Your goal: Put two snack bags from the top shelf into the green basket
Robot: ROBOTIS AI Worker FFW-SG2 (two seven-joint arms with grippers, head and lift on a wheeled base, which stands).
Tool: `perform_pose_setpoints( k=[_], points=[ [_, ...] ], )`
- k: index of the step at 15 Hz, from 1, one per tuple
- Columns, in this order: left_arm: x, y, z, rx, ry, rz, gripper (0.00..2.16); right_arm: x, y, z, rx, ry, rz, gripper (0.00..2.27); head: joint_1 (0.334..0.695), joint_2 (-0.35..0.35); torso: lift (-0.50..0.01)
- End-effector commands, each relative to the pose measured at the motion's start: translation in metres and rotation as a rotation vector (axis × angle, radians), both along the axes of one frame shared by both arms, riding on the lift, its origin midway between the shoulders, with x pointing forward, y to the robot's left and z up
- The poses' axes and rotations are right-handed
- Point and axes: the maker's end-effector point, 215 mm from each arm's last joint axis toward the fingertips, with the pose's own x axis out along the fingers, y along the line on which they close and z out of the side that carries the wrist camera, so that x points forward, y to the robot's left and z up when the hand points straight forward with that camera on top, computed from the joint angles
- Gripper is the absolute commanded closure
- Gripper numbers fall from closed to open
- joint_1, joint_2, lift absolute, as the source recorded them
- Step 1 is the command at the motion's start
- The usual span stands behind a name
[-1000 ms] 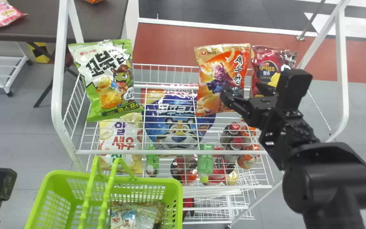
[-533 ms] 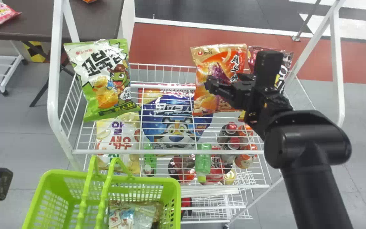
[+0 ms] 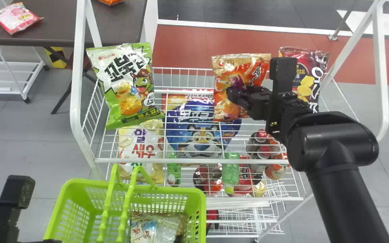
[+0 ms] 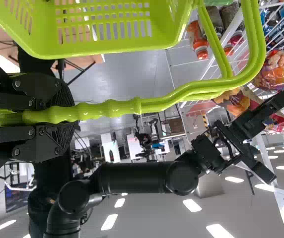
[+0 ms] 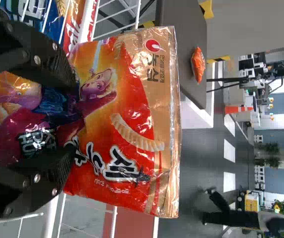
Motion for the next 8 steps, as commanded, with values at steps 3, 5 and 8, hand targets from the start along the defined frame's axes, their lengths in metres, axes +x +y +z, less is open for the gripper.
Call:
perform_pose_setpoints(
  k=[3, 5, 8],
  points=[
    [0.000, 0.000, 0.001, 0.000, -0.001, -0.001, 2.15, 0.002, -0.003, 0.006, -0.048, -0.049, -0.015, 2.24, 0.695, -0.082, -0.001],
    [0.000, 0.000, 0.001, 0.001, -0.003, 0.000, 2.15, 0.000, -0.004, 0.010, -0.069, -0.079, -0.022, 2.24, 0.695, -0.083, -0.001],
    [0.000, 0.001, 0.001, 0.003, -0.003, 0.001, 2.15, -0.008, -0.002, 0.025, -0.081, -0.120, -0.023, 2.24, 0.695, -0.082, -0.001]
  ],
)
